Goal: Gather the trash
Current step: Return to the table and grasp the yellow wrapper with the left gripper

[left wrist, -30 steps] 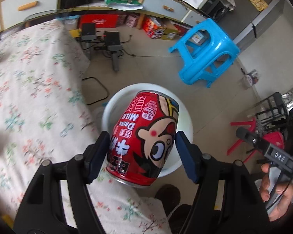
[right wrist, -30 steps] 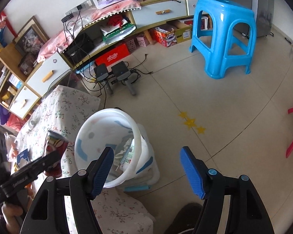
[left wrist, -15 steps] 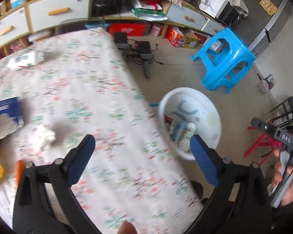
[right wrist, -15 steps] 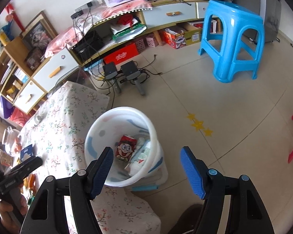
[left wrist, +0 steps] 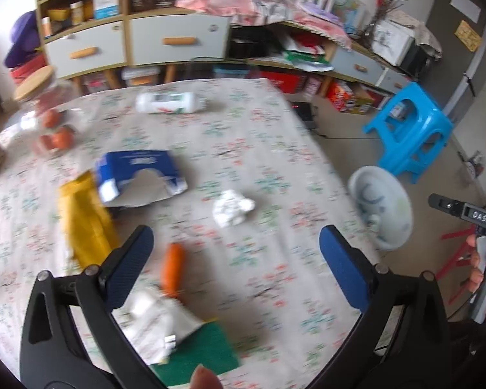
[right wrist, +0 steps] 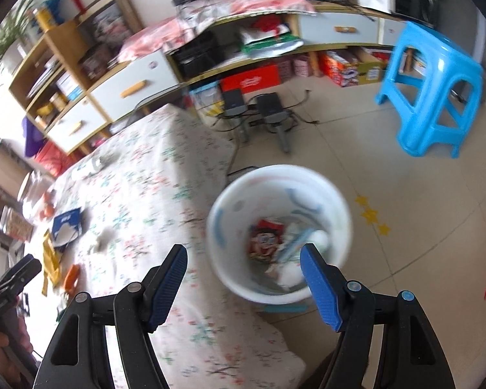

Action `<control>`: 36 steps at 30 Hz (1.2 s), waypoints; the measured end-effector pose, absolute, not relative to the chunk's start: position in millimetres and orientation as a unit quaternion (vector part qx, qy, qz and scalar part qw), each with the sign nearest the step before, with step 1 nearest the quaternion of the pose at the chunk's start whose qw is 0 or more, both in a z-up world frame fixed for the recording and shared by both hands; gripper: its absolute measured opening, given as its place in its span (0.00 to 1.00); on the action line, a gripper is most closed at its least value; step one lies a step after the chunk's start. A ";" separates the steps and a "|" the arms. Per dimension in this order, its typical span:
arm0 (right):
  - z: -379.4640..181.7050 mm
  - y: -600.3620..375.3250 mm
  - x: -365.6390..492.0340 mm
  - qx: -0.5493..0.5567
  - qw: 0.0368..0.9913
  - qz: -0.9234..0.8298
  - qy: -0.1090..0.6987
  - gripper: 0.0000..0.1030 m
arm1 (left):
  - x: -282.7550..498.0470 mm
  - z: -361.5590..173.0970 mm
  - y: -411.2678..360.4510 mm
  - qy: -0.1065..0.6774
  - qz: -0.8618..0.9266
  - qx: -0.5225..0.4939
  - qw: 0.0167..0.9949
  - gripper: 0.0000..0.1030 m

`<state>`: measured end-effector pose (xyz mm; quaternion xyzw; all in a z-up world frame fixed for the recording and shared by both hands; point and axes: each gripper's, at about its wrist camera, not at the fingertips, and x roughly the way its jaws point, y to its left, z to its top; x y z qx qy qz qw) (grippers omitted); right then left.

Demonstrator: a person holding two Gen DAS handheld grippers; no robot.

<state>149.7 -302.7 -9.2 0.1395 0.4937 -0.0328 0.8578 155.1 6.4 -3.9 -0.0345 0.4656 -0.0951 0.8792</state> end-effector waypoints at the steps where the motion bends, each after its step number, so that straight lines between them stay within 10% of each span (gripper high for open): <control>1: -10.2 -293.1 152.1 0.134 0.858 -0.026 0.496 0.71 | 152.2 -4.2 14.8 0.465 -0.084 -0.032 0.881 0.99; 23: -40.2 -160.0 203.6 0.081 0.842 0.030 0.532 0.73 | 180.5 -48.0 137.6 0.547 0.035 -0.147 0.823 0.99; 36: -64.5 -111.3 230.0 0.056 0.830 0.045 0.553 0.73 | 197.0 -88.1 130.0 0.586 0.053 -0.160 0.793 0.75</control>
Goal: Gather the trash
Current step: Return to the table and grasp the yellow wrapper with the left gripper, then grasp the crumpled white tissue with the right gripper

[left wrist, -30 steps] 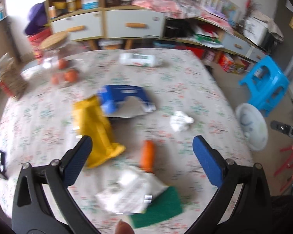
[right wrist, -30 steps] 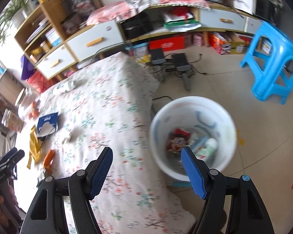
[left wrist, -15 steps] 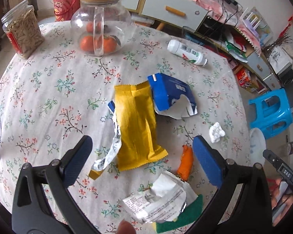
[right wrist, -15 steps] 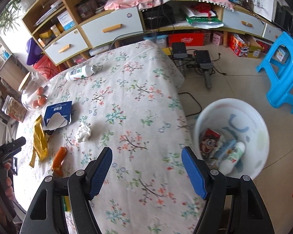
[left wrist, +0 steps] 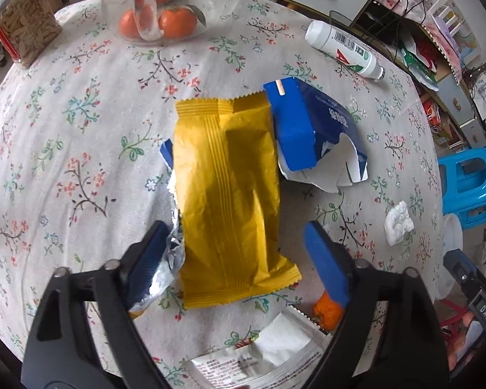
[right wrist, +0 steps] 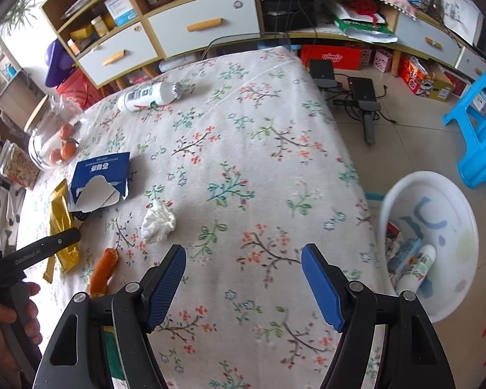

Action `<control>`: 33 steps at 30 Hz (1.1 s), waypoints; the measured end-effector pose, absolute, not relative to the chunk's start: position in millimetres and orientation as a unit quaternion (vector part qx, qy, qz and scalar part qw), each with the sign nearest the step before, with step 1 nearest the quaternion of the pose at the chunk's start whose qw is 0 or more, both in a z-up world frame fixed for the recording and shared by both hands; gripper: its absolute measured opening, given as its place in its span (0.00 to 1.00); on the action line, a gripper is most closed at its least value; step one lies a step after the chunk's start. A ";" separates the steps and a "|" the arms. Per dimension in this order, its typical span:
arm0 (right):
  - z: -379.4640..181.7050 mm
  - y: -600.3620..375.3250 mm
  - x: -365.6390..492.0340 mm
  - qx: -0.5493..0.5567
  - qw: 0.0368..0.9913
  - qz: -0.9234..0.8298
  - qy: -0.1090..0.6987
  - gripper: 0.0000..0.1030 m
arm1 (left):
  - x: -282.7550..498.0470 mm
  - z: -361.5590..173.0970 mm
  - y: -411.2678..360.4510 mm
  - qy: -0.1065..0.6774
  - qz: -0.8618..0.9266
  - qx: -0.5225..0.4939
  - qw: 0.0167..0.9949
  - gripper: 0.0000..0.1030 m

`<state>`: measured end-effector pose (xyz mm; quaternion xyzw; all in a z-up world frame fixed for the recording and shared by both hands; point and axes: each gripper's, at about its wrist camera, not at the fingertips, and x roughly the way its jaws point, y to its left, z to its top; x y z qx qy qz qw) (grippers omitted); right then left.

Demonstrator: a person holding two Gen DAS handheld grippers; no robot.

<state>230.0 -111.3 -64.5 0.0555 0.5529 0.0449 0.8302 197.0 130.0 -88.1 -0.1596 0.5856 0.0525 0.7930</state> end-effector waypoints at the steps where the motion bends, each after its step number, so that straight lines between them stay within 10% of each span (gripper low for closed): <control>1: -66.1 -108.1 231.3 0.054 0.829 0.046 0.554 0.73 | 196.7 -88.5 130.9 0.586 0.053 -0.162 0.792 0.73; 7: -75.8 -91.3 239.4 0.053 0.823 0.054 0.563 0.73 | 186.4 -81.9 140.6 0.578 0.030 -0.181 0.795 0.42; 33: -112.5 -9.2 263.4 0.000 0.823 0.078 0.563 0.74 | 132.8 -45.4 164.9 0.543 0.001 -0.171 0.822 0.40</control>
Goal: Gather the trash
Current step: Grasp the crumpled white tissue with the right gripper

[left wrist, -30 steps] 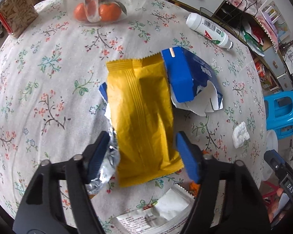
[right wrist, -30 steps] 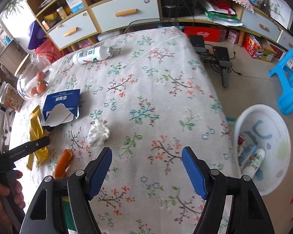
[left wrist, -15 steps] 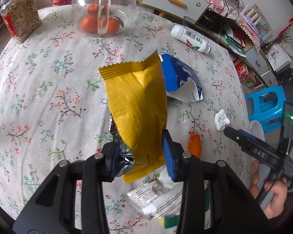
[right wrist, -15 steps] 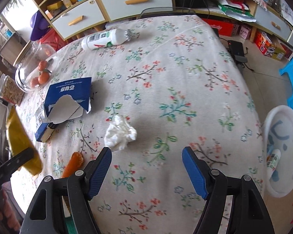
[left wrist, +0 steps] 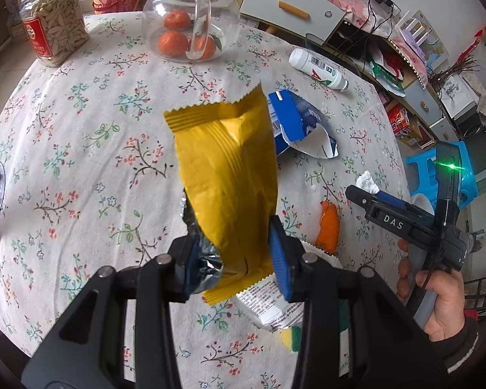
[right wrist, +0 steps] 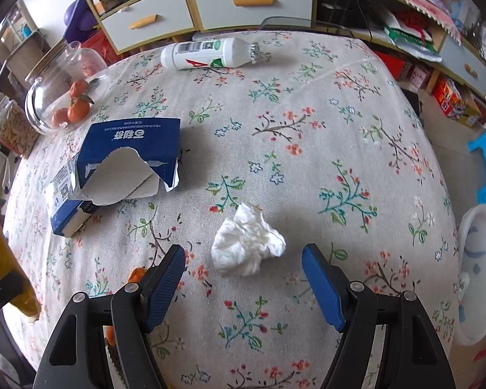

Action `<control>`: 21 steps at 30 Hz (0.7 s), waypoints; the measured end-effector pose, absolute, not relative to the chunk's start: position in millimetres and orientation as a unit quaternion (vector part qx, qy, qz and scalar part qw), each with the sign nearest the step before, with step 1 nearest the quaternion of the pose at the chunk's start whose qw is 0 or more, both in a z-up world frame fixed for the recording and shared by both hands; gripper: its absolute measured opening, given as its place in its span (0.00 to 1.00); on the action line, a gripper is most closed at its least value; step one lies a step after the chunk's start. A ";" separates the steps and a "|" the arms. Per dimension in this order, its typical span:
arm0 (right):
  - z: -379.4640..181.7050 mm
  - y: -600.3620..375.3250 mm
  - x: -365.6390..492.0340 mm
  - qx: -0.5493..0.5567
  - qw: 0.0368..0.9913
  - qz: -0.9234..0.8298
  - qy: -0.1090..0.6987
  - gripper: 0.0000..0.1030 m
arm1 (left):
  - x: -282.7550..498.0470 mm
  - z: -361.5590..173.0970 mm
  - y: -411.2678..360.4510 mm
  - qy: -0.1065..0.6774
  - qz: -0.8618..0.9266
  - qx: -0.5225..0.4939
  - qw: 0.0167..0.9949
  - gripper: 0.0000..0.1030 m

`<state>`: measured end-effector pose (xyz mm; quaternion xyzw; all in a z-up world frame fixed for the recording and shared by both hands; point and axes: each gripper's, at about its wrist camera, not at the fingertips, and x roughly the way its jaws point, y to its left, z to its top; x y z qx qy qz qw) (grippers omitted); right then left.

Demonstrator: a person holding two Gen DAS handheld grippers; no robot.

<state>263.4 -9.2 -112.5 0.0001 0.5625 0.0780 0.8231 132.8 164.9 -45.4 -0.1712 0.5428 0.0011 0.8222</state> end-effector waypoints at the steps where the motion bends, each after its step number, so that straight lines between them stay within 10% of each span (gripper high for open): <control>1: -112.7 -8.2 263.4 -0.003 0.824 0.078 0.560 0.73 | 132.2 -45.1 165.1 0.542 0.001 -0.172 0.822 0.40; 9: -108.2 -1.6 257.1 -0.039 0.831 0.088 0.548 0.31 | 135.1 -35.3 157.5 0.529 -0.006 -0.167 0.832 0.40; 21: -76.6 -24.8 243.9 -0.033 0.848 0.092 0.521 0.29 | 141.4 -29.2 130.3 0.518 -0.023 -0.172 0.838 0.40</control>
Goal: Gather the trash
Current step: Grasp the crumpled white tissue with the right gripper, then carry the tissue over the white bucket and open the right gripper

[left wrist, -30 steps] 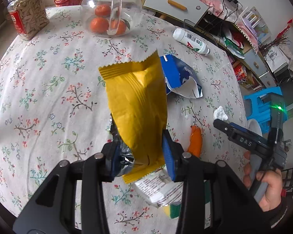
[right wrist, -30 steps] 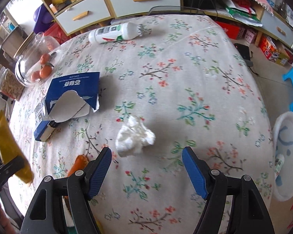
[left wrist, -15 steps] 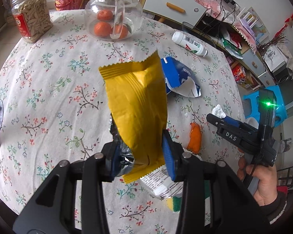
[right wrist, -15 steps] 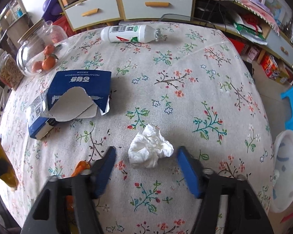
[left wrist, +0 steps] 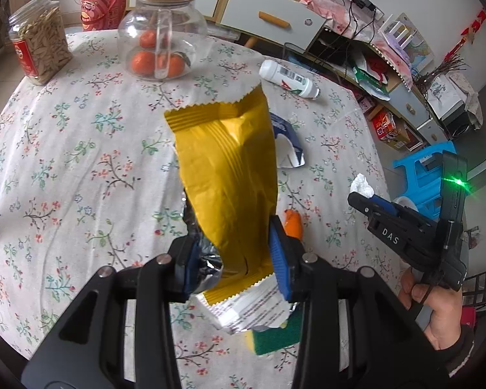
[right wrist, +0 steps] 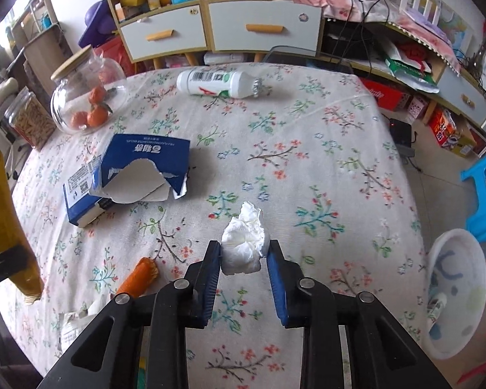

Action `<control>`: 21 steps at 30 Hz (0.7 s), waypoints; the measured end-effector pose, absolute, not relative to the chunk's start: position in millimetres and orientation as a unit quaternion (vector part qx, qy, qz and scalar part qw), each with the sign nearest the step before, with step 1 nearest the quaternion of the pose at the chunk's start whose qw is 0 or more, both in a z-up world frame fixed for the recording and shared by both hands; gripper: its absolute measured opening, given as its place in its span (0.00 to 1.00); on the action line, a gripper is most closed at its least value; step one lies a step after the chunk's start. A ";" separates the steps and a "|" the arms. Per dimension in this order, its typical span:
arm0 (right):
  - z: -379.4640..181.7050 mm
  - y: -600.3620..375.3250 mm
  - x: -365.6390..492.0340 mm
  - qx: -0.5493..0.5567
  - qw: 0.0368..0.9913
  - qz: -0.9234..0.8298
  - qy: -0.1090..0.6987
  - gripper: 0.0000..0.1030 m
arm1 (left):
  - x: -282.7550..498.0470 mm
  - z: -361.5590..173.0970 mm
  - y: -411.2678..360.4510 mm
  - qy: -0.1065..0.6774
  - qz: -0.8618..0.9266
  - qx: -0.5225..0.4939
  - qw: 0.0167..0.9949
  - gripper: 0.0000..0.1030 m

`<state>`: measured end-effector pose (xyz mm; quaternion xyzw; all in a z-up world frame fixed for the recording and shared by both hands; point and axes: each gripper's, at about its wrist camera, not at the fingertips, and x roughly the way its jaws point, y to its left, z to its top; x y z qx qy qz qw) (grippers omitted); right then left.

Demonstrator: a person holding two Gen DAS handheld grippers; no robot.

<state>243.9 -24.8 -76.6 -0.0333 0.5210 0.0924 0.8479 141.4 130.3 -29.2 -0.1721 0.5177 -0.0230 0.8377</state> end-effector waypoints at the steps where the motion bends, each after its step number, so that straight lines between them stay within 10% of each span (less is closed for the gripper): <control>1: -74.0 -29.4 242.5 -0.031 0.849 0.091 0.520 0.29 | 142.2 -29.3 127.4 0.517 -0.025 -0.172 0.838 0.40; 21: -37.4 -170.6 209.7 0.029 0.859 0.020 0.512 0.29 | 168.0 -40.0 22.0 0.518 -0.086 -0.148 0.838 0.40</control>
